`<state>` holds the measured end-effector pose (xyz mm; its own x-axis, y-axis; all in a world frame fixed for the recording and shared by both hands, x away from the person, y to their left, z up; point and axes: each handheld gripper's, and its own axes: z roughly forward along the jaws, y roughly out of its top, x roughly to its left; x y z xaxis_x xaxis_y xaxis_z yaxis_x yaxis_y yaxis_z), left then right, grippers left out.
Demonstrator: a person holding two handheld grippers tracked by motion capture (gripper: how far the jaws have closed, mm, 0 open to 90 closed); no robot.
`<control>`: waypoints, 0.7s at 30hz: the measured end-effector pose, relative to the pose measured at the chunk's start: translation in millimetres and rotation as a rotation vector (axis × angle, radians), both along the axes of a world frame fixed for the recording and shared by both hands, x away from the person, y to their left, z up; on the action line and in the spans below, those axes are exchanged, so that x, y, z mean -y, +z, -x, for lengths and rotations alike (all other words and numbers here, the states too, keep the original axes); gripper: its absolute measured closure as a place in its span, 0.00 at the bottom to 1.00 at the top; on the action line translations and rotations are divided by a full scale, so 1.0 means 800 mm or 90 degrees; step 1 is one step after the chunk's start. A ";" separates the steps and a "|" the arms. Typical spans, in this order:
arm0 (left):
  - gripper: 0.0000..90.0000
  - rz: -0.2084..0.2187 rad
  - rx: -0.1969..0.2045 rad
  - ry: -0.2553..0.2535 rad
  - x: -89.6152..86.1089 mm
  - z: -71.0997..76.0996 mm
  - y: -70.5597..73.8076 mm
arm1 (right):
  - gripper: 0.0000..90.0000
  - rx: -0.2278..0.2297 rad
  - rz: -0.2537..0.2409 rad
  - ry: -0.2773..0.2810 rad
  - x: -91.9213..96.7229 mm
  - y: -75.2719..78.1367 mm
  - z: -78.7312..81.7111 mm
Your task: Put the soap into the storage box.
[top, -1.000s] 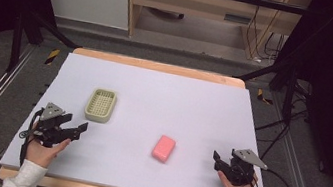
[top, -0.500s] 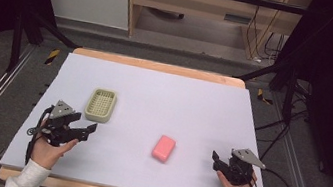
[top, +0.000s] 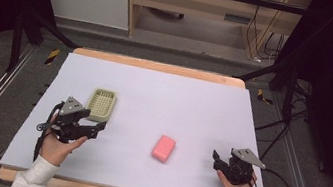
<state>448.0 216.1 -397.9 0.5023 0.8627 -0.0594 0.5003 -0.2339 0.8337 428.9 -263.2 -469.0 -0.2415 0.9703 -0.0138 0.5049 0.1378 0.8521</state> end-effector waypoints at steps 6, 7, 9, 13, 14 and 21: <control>0.30 -0.001 0.003 -0.019 0.031 -0.006 0.002 | 0.41 -0.005 -0.001 0.004 -0.001 0.000 0.000; 0.30 0.000 0.004 -0.020 0.036 -0.006 0.003 | 0.41 -0.006 -0.001 0.006 -0.002 -0.001 0.000; 0.30 0.001 0.008 -0.022 0.045 -0.007 0.003 | 0.43 -0.008 -0.003 0.010 -0.002 -0.001 0.001; 0.30 -0.003 0.007 -0.032 0.069 -0.013 0.002 | 0.45 -0.011 -0.002 0.014 -0.003 -0.001 0.000; 0.30 -0.008 0.007 -0.037 0.073 -0.015 0.002 | 0.45 -0.012 -0.004 0.014 -0.003 -0.001 0.000; 0.30 -0.016 0.010 -0.052 0.104 -0.018 0.001 | 0.49 -0.013 -0.008 0.014 -0.003 -0.001 0.001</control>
<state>462.7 133.3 -397.0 0.5717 0.8199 -0.0306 0.4662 -0.2939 0.8344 427.8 -261.2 -469.5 -0.2626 0.9649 0.0028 0.5190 0.1388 0.8434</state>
